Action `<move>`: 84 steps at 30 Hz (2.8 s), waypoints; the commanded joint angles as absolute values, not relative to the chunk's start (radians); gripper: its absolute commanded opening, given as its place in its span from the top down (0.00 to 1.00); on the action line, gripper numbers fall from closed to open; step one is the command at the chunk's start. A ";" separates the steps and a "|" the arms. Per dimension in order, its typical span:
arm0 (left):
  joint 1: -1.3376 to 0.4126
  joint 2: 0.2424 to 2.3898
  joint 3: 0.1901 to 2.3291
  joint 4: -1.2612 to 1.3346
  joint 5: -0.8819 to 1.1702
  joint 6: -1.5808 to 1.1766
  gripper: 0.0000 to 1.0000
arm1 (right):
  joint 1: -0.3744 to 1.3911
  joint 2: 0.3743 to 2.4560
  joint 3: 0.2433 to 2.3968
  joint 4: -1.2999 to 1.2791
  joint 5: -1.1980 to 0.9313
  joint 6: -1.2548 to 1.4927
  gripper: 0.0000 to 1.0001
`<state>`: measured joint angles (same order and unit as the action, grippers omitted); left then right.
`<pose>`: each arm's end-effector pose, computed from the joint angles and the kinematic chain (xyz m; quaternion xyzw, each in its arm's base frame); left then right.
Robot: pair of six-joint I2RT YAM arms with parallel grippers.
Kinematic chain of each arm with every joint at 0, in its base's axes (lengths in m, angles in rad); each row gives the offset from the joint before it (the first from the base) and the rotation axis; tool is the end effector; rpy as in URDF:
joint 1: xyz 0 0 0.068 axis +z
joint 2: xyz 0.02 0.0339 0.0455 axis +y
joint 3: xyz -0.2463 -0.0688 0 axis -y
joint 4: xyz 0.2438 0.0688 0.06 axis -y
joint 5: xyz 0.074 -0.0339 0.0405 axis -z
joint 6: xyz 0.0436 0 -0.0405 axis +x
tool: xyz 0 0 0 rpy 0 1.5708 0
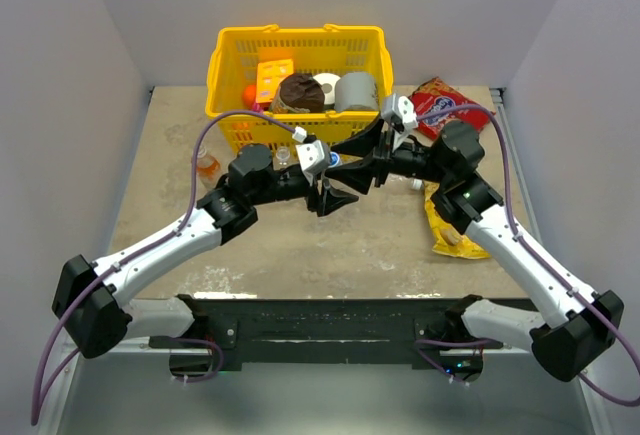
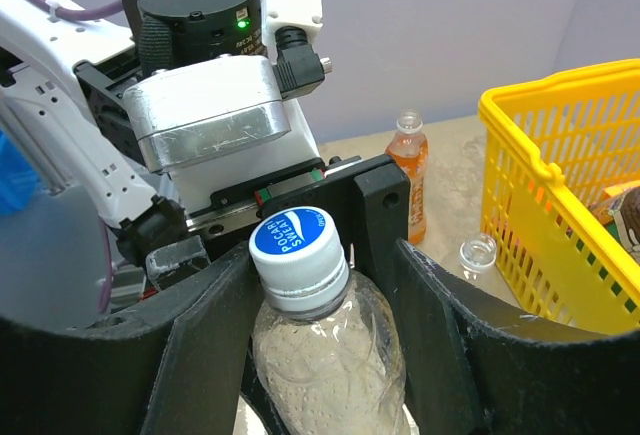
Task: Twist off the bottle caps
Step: Unscrew the bottle cap from the plastic bottle.
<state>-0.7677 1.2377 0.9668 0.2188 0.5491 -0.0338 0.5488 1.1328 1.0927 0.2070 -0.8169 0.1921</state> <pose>0.2011 -0.2257 0.3330 0.4247 0.5847 -0.4396 0.5335 0.2086 0.1648 0.4040 -0.4036 0.5294 0.4928 0.5604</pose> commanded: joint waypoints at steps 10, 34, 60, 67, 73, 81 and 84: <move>-0.765 1.250 0.985 0.250 0.551 -0.041 0.68 | 0.580 1.100 1.078 0.267 -0.739 0.153 0.41; -0.765 1.296 1.077 0.137 1.003 0.041 0.68 | 0.509 1.186 1.147 0.215 -1.156 0.228 1.00; -0.765 1.247 1.049 0.166 0.771 0.020 0.68 | 0.457 1.059 1.154 0.072 -0.974 0.158 0.27; -0.762 1.220 1.029 0.172 0.557 0.008 0.68 | 0.463 0.986 1.131 0.075 -0.766 0.129 0.21; -0.761 1.239 1.040 0.155 0.502 -0.026 0.68 | 0.532 0.965 1.109 0.110 -0.638 0.106 0.32; -0.761 1.253 1.046 0.147 0.494 -0.031 0.68 | 0.589 1.000 1.123 0.100 -0.606 0.080 0.45; -0.761 1.255 1.048 0.146 0.500 -0.031 0.69 | 0.603 1.017 1.126 0.104 -0.603 0.075 0.46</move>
